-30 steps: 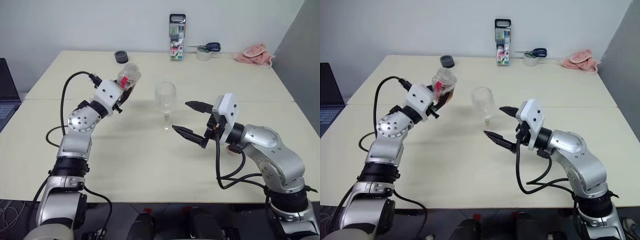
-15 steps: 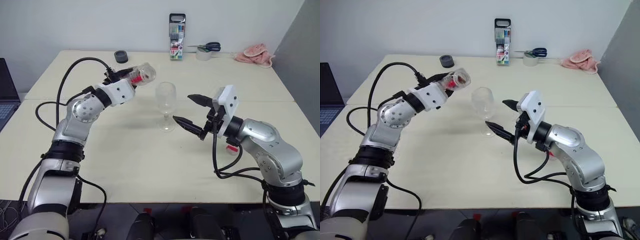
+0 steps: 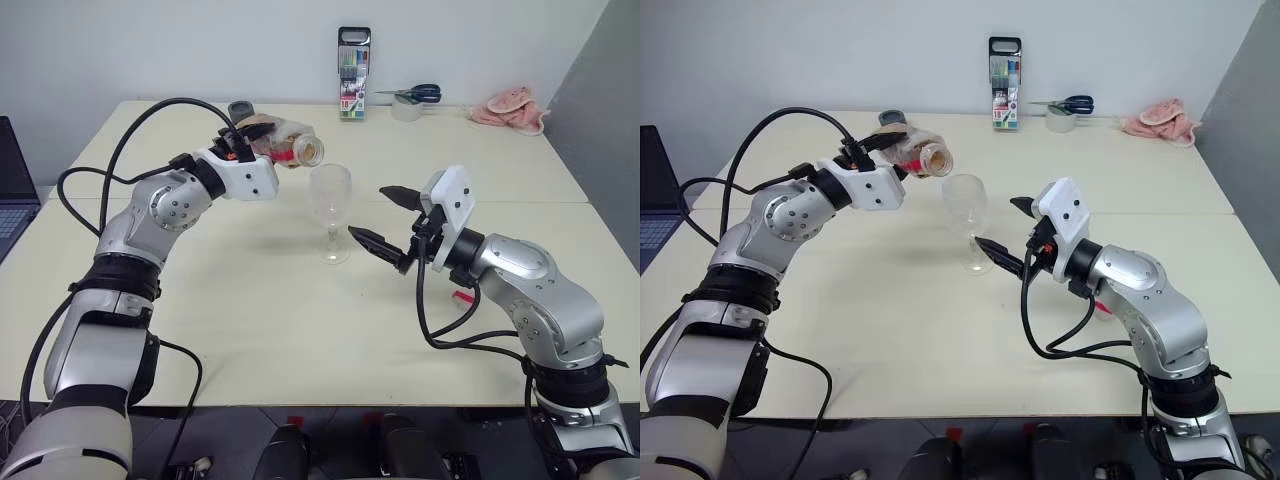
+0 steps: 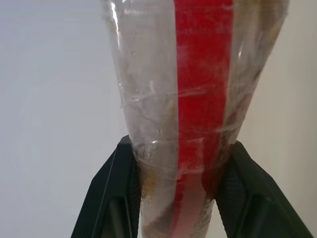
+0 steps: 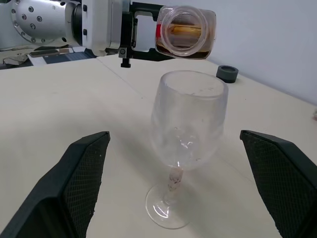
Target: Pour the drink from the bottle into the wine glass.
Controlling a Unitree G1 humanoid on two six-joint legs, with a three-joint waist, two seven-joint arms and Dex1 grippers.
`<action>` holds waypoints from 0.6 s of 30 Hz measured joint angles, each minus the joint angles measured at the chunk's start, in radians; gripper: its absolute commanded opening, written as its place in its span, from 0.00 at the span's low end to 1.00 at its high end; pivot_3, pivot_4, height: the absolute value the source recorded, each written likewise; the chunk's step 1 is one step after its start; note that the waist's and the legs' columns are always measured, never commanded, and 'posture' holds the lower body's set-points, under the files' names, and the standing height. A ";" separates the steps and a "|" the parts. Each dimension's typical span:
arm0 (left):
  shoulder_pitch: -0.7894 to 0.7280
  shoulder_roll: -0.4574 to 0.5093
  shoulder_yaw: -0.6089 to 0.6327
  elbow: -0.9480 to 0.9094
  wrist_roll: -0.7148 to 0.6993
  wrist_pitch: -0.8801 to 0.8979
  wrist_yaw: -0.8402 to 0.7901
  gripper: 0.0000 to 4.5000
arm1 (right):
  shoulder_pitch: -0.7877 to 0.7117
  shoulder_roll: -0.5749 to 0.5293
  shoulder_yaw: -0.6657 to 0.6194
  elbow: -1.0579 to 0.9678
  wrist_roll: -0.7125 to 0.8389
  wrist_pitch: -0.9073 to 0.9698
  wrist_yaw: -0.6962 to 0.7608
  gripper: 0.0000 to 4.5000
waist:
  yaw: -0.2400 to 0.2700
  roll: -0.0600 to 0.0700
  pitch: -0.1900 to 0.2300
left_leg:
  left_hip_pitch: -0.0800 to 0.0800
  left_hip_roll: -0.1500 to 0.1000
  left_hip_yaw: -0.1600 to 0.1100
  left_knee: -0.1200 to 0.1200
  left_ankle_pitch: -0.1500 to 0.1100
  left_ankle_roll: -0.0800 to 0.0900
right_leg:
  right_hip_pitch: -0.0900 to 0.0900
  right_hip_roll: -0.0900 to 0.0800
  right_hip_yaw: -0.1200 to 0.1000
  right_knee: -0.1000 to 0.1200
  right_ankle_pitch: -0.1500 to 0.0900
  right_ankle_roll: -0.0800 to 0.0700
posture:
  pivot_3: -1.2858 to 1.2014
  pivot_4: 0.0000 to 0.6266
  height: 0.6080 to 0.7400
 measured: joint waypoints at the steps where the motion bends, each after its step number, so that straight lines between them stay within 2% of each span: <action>1: -0.006 0.001 -0.008 0.010 0.009 -0.004 0.009 0.36 | 0.000 0.000 0.000 0.000 0.000 0.002 0.000 1.00 | 0.000 0.000 0.000 | 0.000 0.000 0.000 0.000 0.000 0.000 | 0.000 0.000 0.000 0.000 0.000 0.000 | 0.52 0.24 1.00; 18: -0.105 0.021 -0.073 0.059 0.123 -0.066 0.115 0.36 | 0.004 0.000 0.015 -0.024 0.014 0.062 -0.008 1.00 | -0.004 0.000 0.000 | 0.000 0.000 0.000 0.000 0.000 0.000 | 0.000 0.000 0.000 0.000 0.000 0.000 | 0.52 0.24 1.00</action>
